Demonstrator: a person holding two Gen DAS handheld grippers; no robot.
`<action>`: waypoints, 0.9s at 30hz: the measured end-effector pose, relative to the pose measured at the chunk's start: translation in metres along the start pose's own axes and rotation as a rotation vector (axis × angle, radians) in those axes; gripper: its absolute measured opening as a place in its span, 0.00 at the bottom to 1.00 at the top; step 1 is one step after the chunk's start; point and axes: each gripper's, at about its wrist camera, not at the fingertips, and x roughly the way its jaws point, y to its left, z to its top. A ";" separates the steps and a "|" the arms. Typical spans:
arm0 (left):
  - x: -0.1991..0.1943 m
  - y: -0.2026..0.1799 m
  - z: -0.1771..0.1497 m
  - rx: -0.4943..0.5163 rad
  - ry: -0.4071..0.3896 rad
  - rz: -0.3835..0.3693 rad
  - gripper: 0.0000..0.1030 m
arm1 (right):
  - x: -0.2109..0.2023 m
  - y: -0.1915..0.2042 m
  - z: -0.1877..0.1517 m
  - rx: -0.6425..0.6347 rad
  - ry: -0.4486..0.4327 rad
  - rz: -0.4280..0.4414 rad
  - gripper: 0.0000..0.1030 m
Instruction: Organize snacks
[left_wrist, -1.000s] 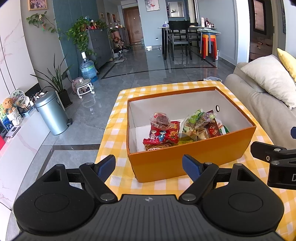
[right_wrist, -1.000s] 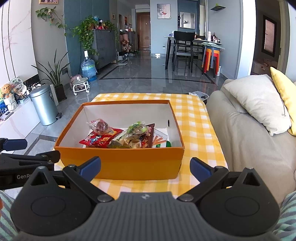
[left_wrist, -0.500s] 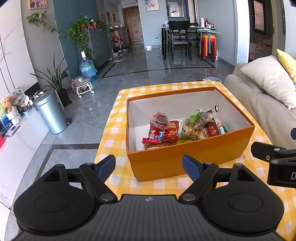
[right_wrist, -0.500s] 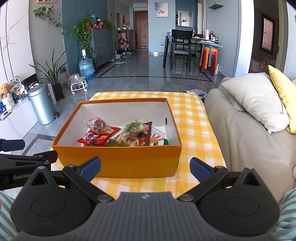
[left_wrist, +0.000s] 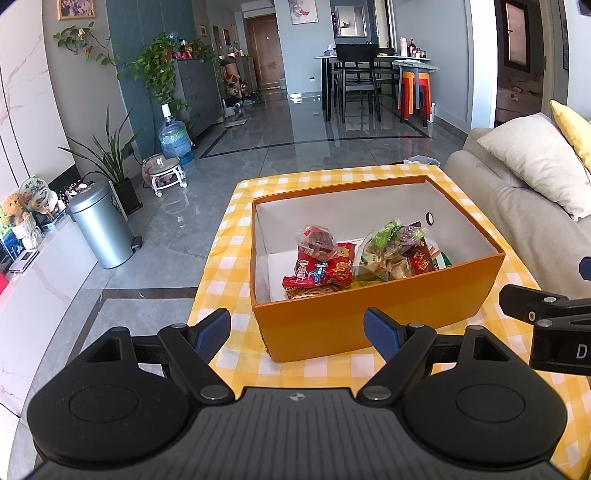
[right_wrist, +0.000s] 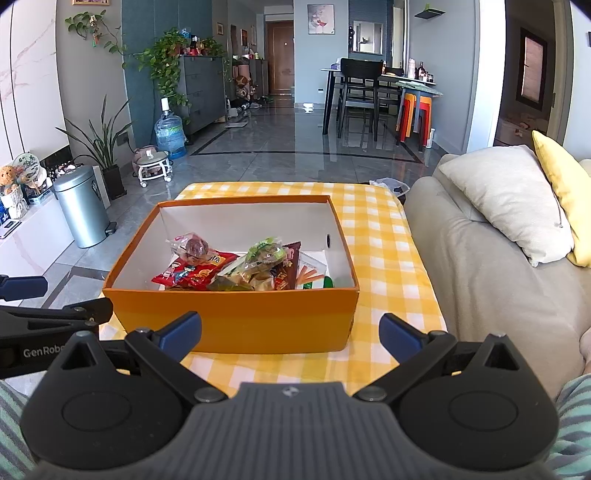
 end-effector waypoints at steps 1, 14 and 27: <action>0.000 0.001 0.000 0.001 0.000 0.001 0.93 | 0.000 0.000 0.000 0.000 0.000 0.000 0.96; -0.005 -0.004 0.002 -0.012 -0.002 -0.001 0.93 | -0.001 -0.001 -0.001 0.002 0.006 -0.003 0.96; -0.008 -0.003 0.004 -0.022 -0.014 0.004 0.93 | 0.000 0.002 -0.002 0.004 0.015 -0.007 0.96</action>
